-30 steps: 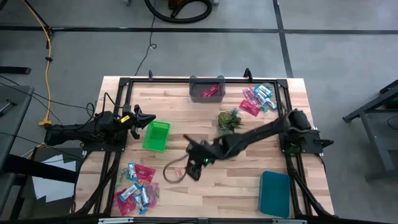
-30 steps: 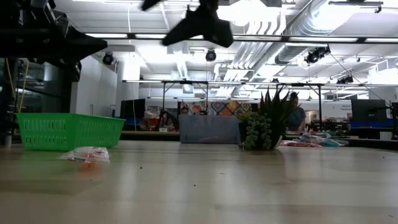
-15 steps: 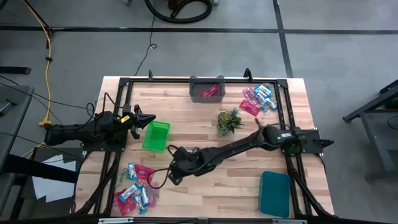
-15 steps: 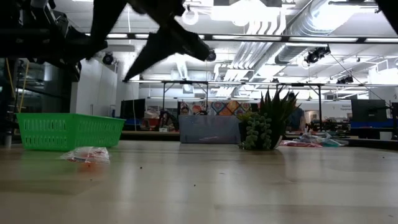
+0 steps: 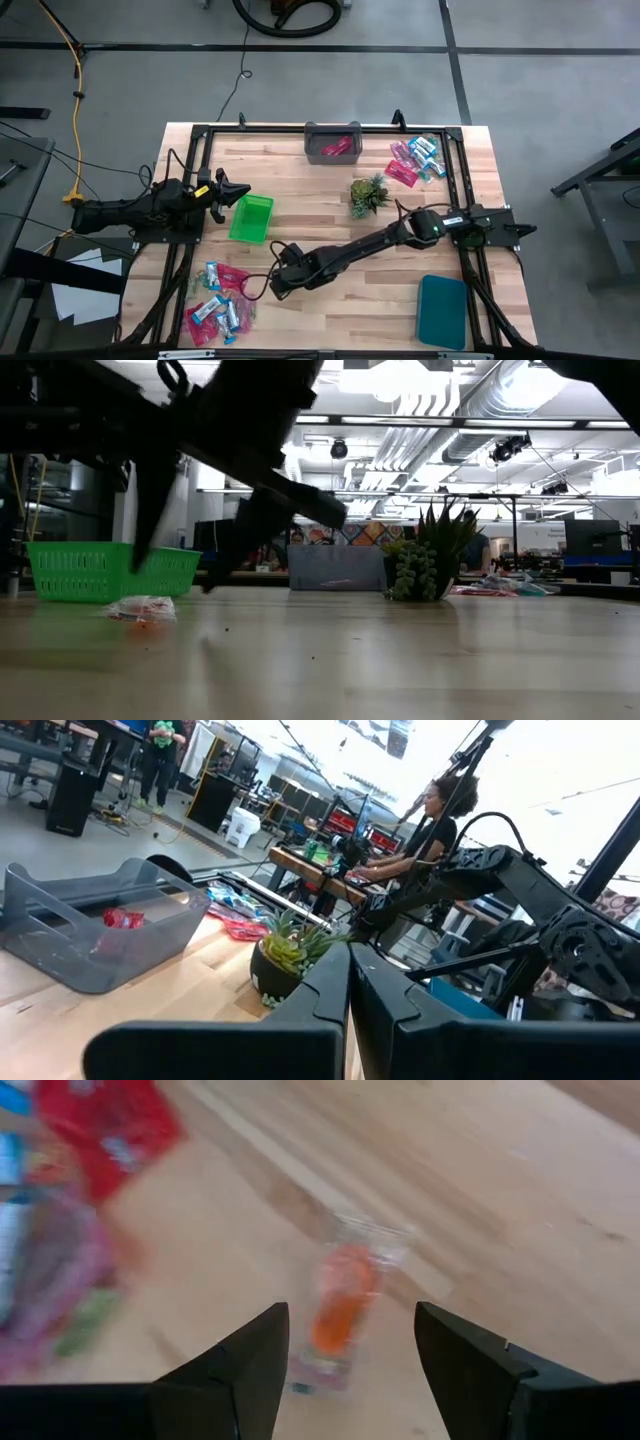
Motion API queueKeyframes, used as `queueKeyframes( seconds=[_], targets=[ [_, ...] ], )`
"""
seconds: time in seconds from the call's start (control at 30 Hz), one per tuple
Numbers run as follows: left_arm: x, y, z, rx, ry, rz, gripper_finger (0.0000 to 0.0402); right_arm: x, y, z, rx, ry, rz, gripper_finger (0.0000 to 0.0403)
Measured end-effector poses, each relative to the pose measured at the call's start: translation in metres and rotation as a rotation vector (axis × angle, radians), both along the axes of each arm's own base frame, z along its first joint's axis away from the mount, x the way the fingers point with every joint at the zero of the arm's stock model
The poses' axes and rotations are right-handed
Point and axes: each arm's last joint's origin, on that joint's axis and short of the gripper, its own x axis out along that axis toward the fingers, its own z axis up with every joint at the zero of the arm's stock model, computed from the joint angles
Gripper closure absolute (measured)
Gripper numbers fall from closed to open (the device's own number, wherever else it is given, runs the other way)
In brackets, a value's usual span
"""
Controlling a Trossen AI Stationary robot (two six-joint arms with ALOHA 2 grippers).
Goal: Sort candy
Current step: Put the transparent candy into the blue bin
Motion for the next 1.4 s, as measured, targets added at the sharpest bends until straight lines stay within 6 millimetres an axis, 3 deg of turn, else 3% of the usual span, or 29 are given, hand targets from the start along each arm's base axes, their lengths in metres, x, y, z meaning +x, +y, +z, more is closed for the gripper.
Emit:
queueKeyframes(
  seconds=[0.23,0.37,0.5,0.6,0.73,0.8,0.93,1.13,1.27,1.4],
  targets=[
    [0.0,0.0,0.0,0.0,0.001,0.0,0.0402,0.001,0.002,-0.003,0.001,-0.014,-0.011,0.0193],
    [0.0,0.0,0.0,0.0,0.001,0.0,0.0401,0.004,0.003,-0.022,0.009,0.01,-0.006,0.0193],
    [0.0,0.0,0.0,0.0,0.003,0.0,0.0401,0.005,0.006,-0.027,0.014,0.017,0.001,0.0202],
    [0.0,0.0,-0.001,-0.001,0.005,0.001,0.0401,0.0,0.007,-0.028,-0.023,0.049,-0.003,0.0252],
    [0.0,0.0,-0.001,-0.001,0.006,0.001,0.0402,-0.01,0.004,-0.014,-0.118,0.13,0.028,0.0378],
    [0.0,0.0,-0.001,-0.001,0.006,0.0,0.0401,-0.014,0.0,0.008,-0.166,0.14,0.064,0.0381],
    [0.0,0.0,-0.001,-0.001,0.007,0.0,0.0402,-0.039,-0.018,0.064,-0.295,0.215,0.105,0.0394],
    [0.0,0.0,-0.001,-0.001,0.008,0.0,0.0402,-0.093,-0.035,0.121,-0.46,0.36,0.087,0.0399],
    [0.0,0.0,-0.001,-0.001,0.009,0.0,0.0401,-0.134,-0.043,0.128,-0.443,0.389,0.052,0.0401],
    [0.0,0.0,-0.001,-0.001,0.011,0.0,0.0401,-0.197,-0.051,0.124,-0.354,0.435,-0.088,0.0402]
  ],
)
